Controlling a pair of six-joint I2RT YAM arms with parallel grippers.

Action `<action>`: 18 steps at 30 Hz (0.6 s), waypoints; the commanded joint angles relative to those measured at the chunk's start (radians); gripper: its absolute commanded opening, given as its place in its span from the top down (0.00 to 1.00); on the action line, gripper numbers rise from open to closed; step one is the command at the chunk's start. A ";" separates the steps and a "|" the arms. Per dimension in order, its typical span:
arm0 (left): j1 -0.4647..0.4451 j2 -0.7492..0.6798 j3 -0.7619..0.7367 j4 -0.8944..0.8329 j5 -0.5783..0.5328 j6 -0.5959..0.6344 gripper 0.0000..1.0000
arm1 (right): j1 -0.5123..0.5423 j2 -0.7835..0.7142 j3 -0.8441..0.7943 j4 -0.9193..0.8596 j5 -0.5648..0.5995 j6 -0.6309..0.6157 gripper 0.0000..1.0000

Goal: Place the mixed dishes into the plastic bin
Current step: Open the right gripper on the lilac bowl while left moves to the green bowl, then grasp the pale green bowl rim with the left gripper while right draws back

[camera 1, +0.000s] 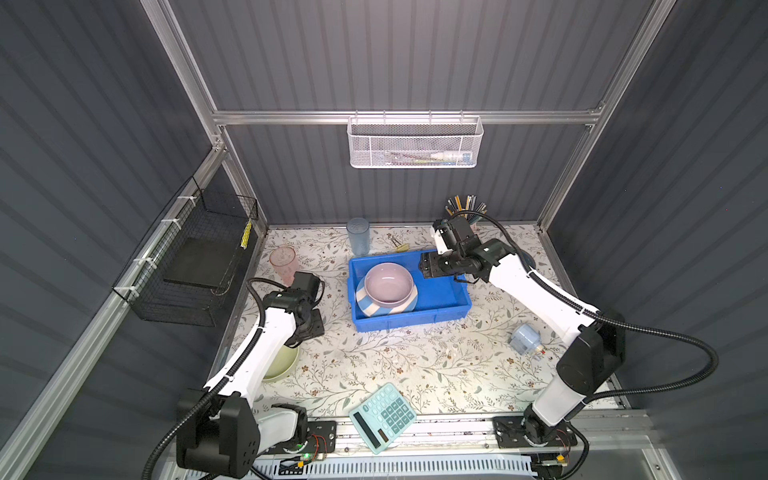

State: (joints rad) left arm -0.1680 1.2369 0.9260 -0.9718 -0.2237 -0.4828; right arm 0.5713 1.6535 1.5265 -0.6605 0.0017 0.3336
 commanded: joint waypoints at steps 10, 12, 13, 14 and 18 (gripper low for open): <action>0.093 0.042 -0.099 0.124 -0.010 -0.115 0.54 | -0.078 -0.157 -0.233 0.081 -0.094 0.038 0.22; 0.093 0.062 -0.114 0.154 0.017 -0.127 0.57 | -0.083 -0.175 -0.253 0.079 -0.094 0.036 0.22; 0.093 0.068 -0.123 0.170 0.027 -0.131 0.60 | -0.086 -0.186 -0.265 0.078 -0.094 0.035 0.22; 0.093 0.073 -0.130 0.180 0.035 -0.132 0.64 | -0.088 -0.198 -0.277 0.076 -0.093 0.032 0.21; 0.093 0.080 -0.139 0.185 0.030 -0.121 0.75 | -0.100 -0.235 -0.318 0.068 -0.085 0.028 0.20</action>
State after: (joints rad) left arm -0.0788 1.3125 0.7929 -0.8127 -0.2089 -0.5922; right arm 0.4812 1.4487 1.2335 -0.5911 -0.0818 0.3592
